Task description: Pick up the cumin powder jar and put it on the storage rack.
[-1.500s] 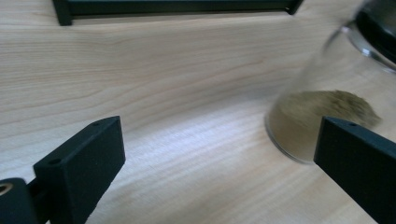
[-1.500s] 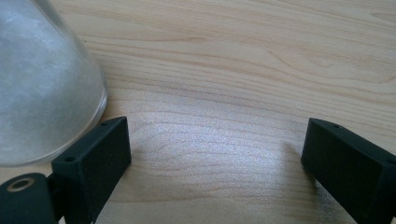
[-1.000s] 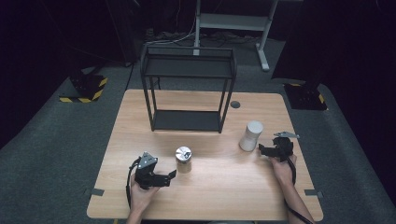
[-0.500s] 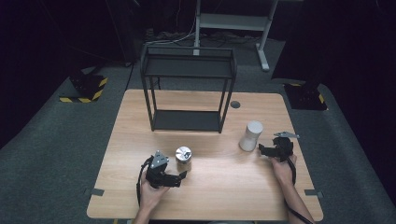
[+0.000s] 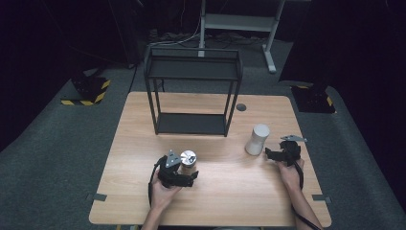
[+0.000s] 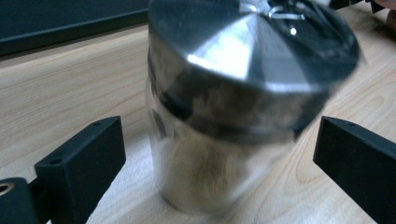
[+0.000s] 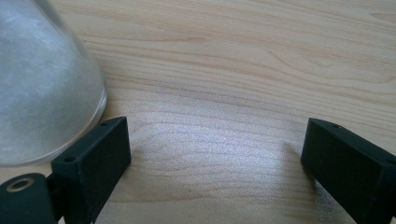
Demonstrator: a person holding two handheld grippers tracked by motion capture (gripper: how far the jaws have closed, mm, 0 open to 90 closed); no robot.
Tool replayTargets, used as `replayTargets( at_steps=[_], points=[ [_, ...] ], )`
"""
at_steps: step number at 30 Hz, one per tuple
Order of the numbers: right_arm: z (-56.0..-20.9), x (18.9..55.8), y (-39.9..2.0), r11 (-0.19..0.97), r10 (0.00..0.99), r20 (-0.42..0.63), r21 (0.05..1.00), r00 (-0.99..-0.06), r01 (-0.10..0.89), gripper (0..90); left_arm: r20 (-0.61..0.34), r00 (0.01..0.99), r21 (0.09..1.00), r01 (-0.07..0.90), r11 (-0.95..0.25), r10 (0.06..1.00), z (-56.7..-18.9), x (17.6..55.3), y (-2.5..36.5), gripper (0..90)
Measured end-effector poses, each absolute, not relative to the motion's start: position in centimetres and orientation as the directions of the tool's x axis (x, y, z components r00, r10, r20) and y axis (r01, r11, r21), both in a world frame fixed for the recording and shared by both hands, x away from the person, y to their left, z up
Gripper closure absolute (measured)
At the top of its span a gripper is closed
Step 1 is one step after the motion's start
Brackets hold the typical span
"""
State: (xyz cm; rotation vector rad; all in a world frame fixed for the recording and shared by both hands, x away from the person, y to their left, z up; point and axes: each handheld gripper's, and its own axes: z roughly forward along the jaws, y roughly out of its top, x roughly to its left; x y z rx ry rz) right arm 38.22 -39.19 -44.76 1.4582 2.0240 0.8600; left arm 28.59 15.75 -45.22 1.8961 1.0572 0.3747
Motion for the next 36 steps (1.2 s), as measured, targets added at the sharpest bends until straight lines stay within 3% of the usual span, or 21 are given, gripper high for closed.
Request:
replayTargets(
  at_steps=[11, 36],
  points=[
    [-44.8, 38.2, -39.2, 0.228, 0.952, -0.032, 0.736, -0.303, 0.638, 7.8, -0.141, 0.576, 0.811, 0.534, -0.240, 0.805, -45.3, 29.7, 14.4, 6.6],
    [-44.8, 38.2, -39.2, 0.228, 0.952, -0.032, 0.735, -0.303, 0.638, 7.8, -0.064, 0.555, 0.815, 0.509, -0.277, 0.829, -45.3, 29.3, 12.9, 26.1]
  ],
)
